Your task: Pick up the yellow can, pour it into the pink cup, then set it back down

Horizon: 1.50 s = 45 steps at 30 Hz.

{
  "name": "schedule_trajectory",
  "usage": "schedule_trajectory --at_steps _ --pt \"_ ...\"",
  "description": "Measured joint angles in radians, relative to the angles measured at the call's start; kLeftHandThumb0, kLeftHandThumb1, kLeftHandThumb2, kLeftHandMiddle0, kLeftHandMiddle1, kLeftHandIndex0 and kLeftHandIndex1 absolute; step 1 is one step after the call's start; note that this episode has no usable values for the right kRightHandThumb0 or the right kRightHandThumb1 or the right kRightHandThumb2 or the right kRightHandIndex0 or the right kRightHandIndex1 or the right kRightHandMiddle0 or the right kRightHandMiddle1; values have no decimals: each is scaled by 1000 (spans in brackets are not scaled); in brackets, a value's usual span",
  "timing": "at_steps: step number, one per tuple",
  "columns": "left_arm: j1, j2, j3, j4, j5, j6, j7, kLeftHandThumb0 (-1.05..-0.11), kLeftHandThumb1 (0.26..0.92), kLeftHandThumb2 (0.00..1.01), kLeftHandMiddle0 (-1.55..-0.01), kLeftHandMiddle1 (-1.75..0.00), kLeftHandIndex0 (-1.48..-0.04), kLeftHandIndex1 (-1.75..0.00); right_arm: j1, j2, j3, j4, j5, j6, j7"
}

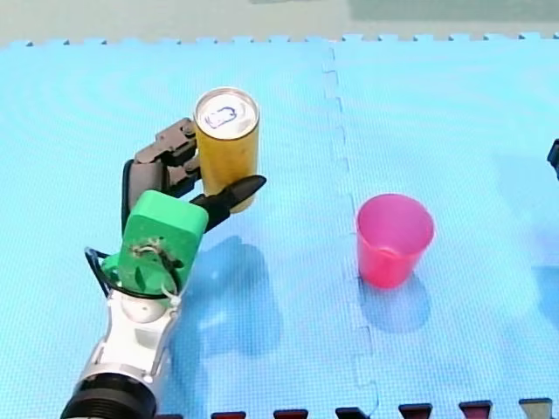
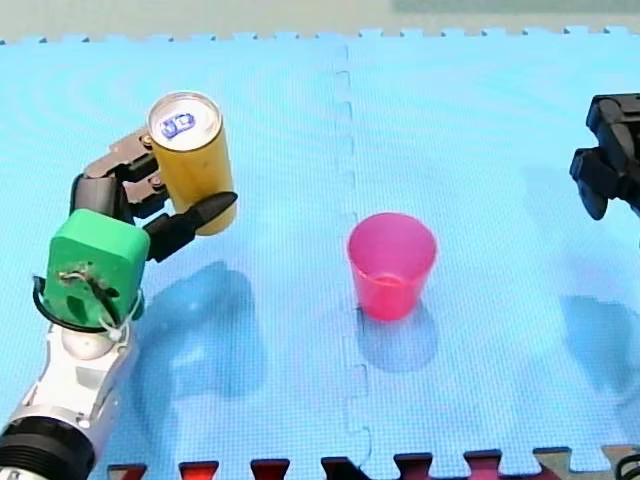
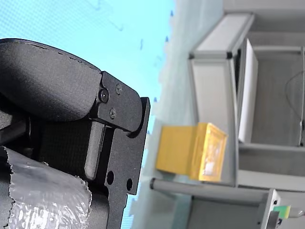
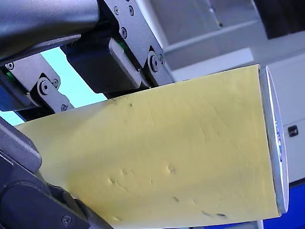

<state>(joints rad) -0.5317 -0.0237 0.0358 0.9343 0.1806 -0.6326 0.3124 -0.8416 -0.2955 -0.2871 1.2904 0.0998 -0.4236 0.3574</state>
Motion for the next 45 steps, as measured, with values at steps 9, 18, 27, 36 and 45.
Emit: schedule_trajectory --at_steps 9,18,27,36,45 --pt "-61 34 -35 83 71 -14 92 -424 740 1 -1508 -46 -1286 -6 1 8 -1 0 3 6 5" --pt "-114 44 -100 125 163 37 200 -439 742 1 -1520 -66 -1291 -3 2 14 -4 0 7 6 6" --pt "-194 20 -209 139 296 222 343 -486 743 0 -1496 -93 -1292 0 1 23 -12 4 14 11 13" --pt "-223 24 -307 168 383 227 421 -491 734 0 -1454 -68 -1291 -1 2 30 -19 7 18 10 18" --pt "-253 35 -387 220 453 210 498 -490 738 2 -1532 -102 -1280 -3 2 35 -25 7 20 7 19"
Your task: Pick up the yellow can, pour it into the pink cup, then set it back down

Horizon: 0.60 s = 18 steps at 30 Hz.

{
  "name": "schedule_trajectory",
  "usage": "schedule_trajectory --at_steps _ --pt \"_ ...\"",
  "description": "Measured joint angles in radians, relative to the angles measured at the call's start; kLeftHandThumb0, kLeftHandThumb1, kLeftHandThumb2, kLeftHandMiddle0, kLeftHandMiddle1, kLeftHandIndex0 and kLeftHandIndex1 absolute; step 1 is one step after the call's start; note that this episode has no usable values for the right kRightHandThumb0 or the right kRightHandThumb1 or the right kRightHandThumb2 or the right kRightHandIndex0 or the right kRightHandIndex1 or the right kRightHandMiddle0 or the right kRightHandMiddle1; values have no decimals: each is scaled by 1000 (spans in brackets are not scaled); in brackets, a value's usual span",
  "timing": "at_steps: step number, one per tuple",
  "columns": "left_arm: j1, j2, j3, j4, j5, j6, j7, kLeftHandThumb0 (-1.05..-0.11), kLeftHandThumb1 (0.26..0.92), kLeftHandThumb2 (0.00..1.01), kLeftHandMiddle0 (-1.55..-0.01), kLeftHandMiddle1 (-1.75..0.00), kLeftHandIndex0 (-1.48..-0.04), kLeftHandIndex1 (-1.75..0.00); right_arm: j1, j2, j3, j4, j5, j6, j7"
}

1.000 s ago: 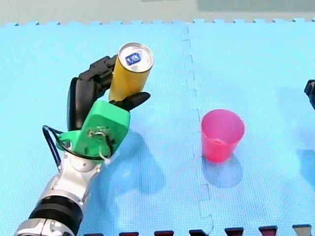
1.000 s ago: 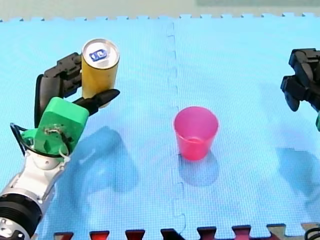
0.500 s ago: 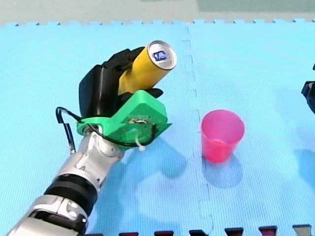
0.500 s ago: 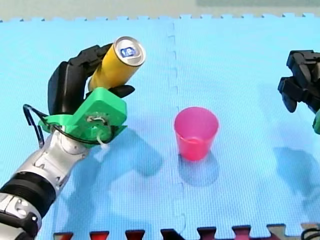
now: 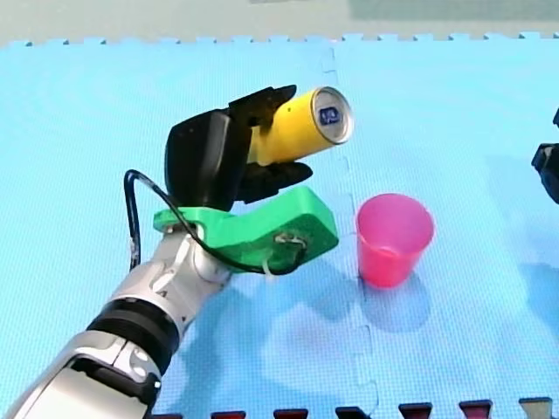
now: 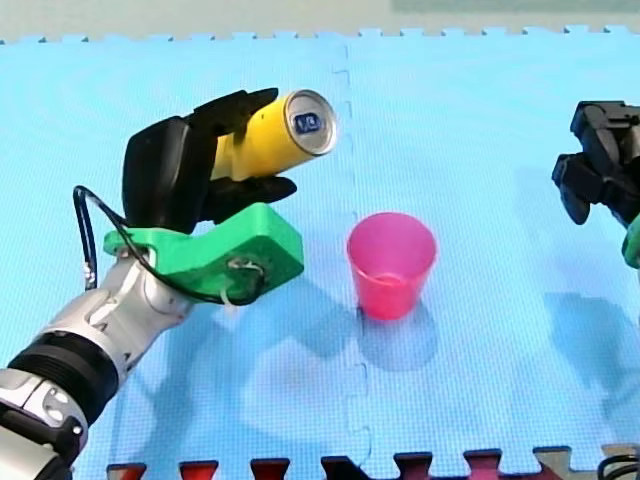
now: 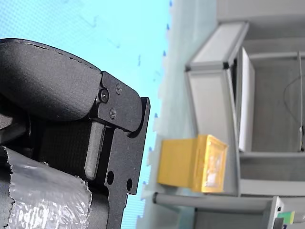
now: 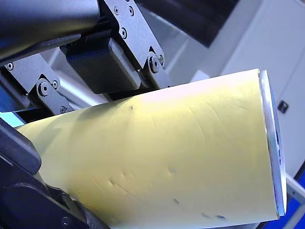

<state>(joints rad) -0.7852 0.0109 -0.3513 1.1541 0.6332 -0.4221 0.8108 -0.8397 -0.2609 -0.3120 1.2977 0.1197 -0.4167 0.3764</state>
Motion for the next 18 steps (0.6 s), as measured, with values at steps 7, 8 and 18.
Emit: schedule_trajectory --at_steps 7,8,18 --pt "-12 9 -71 9 66 21 38 -493 758 3 -1031 -1373 -1282 -1 1 5 -1 0 0 -4 0" --pt "-14 11 -81 9 77 24 47 -494 762 3 -1010 -1429 -1277 -1 1 6 -1 0 0 -4 0" --pt "-29 34 -184 24 187 89 172 -472 806 8 -867 -1745 -1256 -7 1 17 -2 1 1 -9 -4"
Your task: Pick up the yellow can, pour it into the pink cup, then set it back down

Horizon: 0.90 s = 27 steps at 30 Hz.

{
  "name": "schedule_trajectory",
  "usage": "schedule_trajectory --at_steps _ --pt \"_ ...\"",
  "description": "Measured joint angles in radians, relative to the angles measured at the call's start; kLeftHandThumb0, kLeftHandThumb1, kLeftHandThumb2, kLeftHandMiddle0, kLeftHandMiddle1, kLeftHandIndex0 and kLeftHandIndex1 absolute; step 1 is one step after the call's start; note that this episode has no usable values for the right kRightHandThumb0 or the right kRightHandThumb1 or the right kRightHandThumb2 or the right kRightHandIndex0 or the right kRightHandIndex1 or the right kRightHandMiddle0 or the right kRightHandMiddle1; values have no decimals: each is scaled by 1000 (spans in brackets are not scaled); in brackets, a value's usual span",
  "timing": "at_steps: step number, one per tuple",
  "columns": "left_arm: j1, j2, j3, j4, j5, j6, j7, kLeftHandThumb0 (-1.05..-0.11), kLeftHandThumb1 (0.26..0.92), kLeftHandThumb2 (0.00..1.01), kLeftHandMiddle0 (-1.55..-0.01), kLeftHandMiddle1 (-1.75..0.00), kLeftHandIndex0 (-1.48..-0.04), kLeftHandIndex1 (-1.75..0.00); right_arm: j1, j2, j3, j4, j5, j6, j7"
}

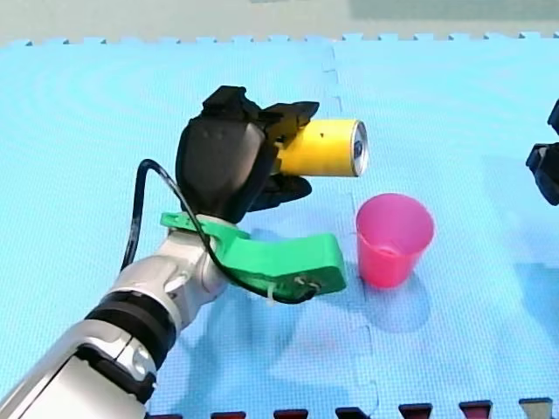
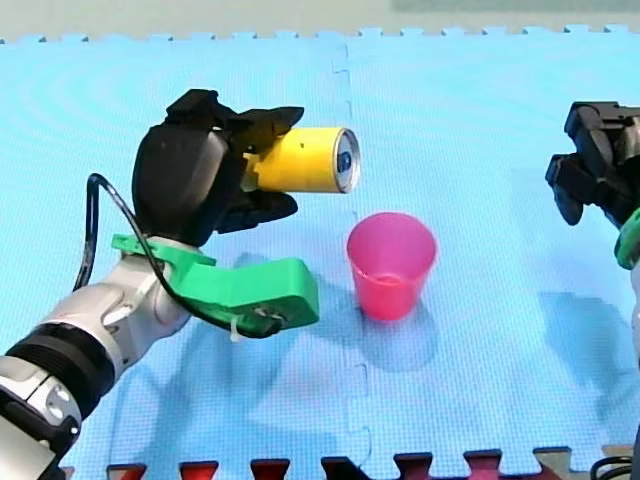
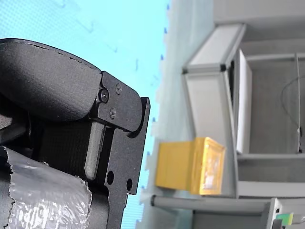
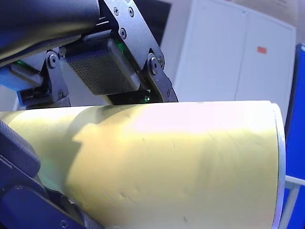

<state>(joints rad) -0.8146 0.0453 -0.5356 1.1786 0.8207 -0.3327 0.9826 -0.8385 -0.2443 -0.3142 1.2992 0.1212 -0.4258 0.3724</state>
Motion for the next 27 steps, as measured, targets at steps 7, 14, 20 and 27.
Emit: schedule_trajectory --at_steps 7,14,20,27 --pt "-12 7 -25 15 2 1 29 -470 817 10 -862 -1746 -1258 -6 0 5 3 3 -6 -10 -8" --pt "-35 10 -46 11 10 -1 34 -471 826 11 -859 -1746 -1257 -5 0 11 5 4 -9 -11 -15" --pt "-47 10 -63 0 23 -2 41 -472 830 10 -858 -1746 -1256 -4 0 16 7 5 -11 -11 -25" --pt "-56 13 -80 -5 37 -5 54 -472 831 7 -861 -1746 -1259 -4 -2 19 11 5 -14 -11 -37"
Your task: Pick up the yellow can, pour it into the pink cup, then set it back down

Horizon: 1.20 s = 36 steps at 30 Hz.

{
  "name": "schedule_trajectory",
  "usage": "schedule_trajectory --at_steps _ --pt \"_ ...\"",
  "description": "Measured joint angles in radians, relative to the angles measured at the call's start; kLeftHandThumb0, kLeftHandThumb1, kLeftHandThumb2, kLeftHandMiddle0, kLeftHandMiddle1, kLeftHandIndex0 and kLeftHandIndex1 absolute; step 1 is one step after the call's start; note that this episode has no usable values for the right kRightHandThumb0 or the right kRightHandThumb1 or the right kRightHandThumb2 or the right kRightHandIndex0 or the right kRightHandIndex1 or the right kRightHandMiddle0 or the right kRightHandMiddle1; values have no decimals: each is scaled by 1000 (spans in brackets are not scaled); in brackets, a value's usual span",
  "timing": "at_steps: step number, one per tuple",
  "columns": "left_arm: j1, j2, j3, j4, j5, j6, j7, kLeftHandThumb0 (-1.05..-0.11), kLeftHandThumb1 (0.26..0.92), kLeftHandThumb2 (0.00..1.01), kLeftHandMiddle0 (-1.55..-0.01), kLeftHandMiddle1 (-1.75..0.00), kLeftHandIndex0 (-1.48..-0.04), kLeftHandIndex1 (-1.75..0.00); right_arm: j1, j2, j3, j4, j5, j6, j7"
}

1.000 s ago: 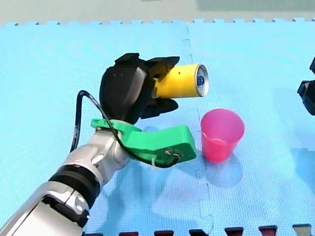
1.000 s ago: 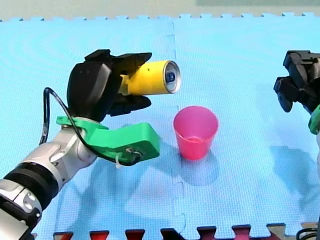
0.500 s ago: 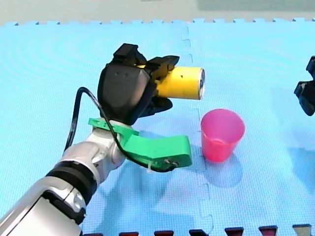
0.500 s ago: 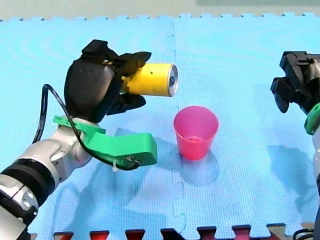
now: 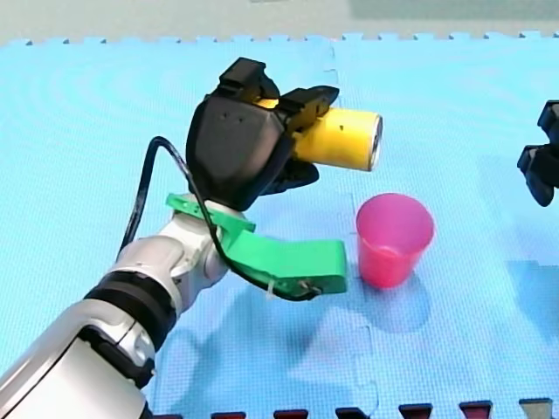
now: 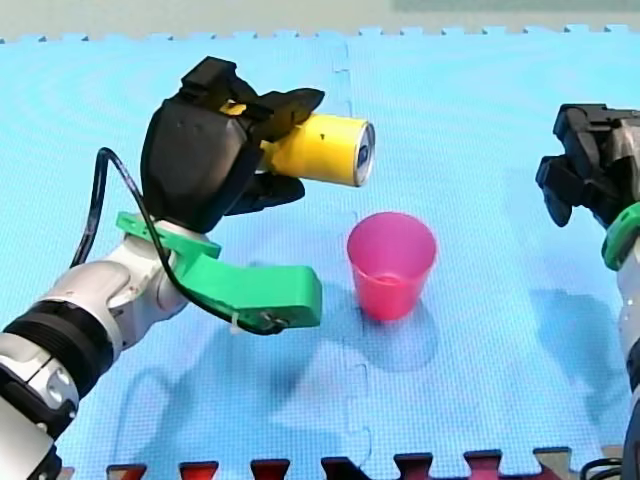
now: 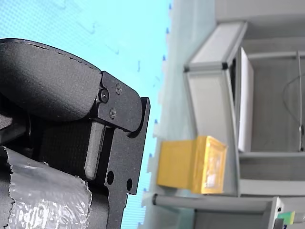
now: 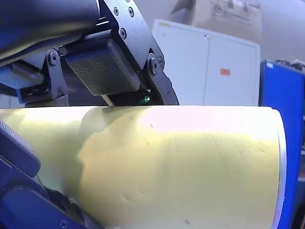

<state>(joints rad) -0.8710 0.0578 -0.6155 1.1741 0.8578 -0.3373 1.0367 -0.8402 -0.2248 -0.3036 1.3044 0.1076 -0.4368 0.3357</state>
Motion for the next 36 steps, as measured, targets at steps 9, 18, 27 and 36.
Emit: schedule_trajectory --at_steps 9,18,27,36 --pt "-13 0 -12 3 1 -11 0 -469 830 4 -866 -1746 -1265 -6 -4 2 0 1 -1 0 -10" --pt "-27 11 -44 0 38 -18 17 -455 829 2 -872 -1746 -1274 -9 -9 6 -7 2 5 3 -8" --pt "-46 25 -84 0 87 -11 45 -417 831 2 -875 -1746 -1286 -13 -17 7 -14 2 10 16 -1" --pt "-69 44 -122 3 128 -13 69 -371 833 2 -787 -1746 -1309 -22 -23 7 -16 3 9 18 -4"
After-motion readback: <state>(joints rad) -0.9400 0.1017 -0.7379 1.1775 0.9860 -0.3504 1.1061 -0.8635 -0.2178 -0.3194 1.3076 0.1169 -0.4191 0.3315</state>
